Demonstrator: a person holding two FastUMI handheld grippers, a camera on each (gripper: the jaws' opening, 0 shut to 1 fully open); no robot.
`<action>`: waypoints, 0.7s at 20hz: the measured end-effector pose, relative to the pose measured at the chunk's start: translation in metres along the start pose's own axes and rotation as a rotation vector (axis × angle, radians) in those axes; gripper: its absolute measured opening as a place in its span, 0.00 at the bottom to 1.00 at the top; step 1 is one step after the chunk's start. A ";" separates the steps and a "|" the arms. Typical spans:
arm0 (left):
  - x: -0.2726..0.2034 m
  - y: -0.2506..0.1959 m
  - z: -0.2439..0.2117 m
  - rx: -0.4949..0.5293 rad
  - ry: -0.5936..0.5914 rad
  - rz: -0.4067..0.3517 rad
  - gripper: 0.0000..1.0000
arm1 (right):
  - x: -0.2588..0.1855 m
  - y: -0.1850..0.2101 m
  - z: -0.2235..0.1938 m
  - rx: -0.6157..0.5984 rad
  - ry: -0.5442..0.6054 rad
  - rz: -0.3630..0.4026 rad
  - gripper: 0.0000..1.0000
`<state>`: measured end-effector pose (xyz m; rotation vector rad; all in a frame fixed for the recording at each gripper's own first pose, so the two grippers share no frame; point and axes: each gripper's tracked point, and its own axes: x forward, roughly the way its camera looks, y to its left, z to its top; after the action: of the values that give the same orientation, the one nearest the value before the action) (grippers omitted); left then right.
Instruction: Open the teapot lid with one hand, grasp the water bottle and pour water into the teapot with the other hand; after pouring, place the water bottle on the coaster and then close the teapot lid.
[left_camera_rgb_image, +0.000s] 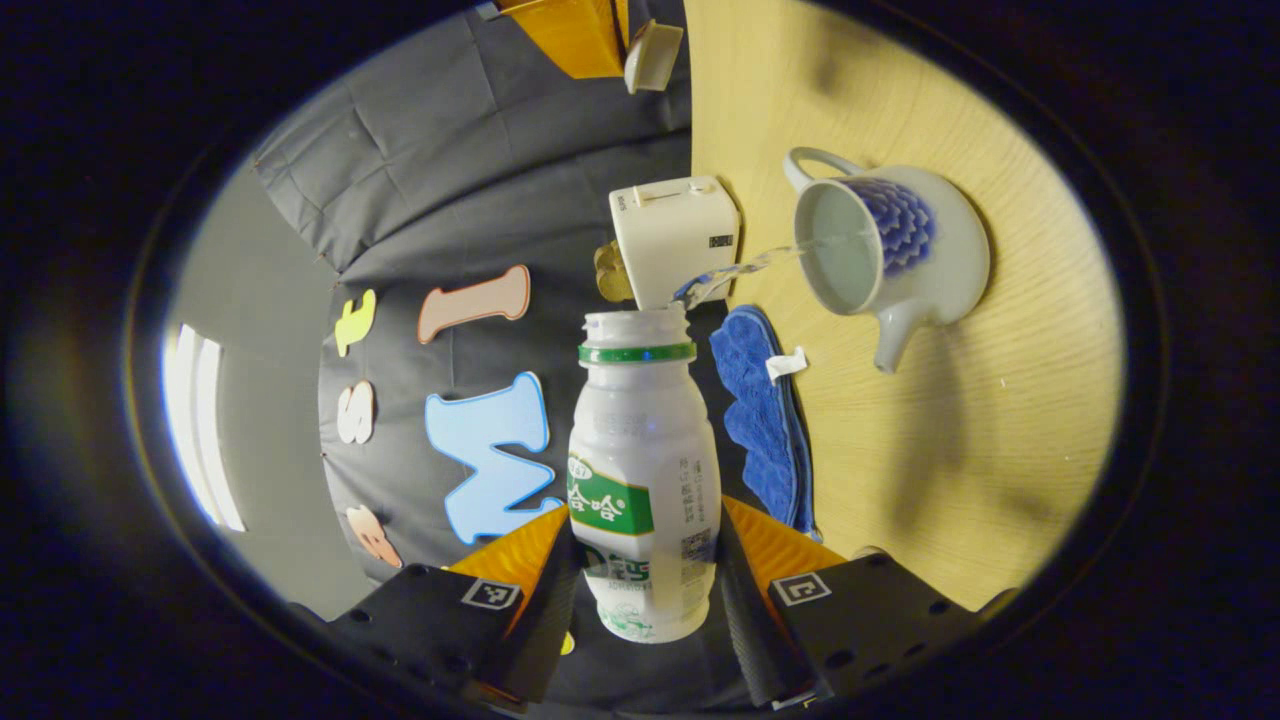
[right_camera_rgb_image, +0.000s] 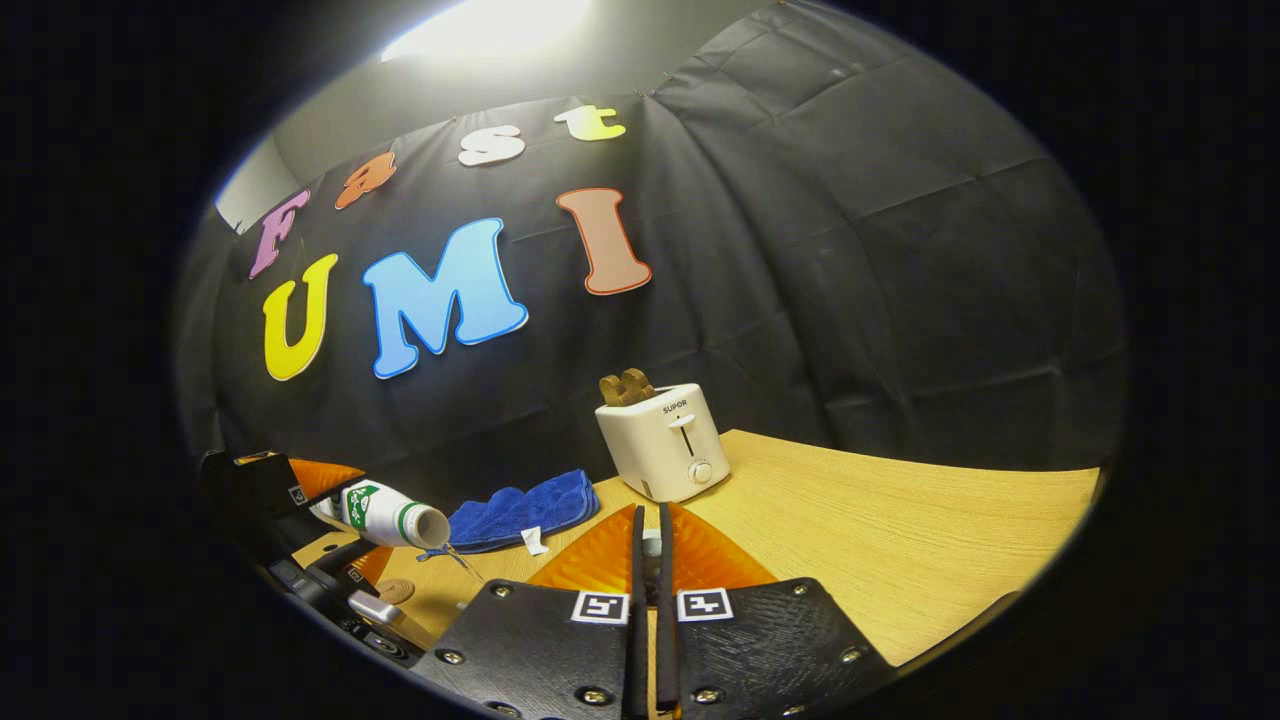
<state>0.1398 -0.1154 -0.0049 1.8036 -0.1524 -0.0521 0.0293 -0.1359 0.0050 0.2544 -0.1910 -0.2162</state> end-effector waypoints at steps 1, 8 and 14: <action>-0.001 0.001 0.000 0.005 -0.001 0.001 0.77 | 0.000 0.000 0.000 0.001 0.000 0.000 0.04; -0.004 0.008 -0.001 0.046 -0.013 0.009 0.81 | 0.000 0.000 0.000 0.001 0.003 0.001 0.04; -0.001 0.007 -0.001 0.087 -0.021 0.010 0.77 | -0.001 0.000 0.000 0.004 0.002 0.000 0.04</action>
<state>0.1379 -0.1157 0.0023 1.8897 -0.1813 -0.0580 0.0285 -0.1358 0.0049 0.2588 -0.1893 -0.2151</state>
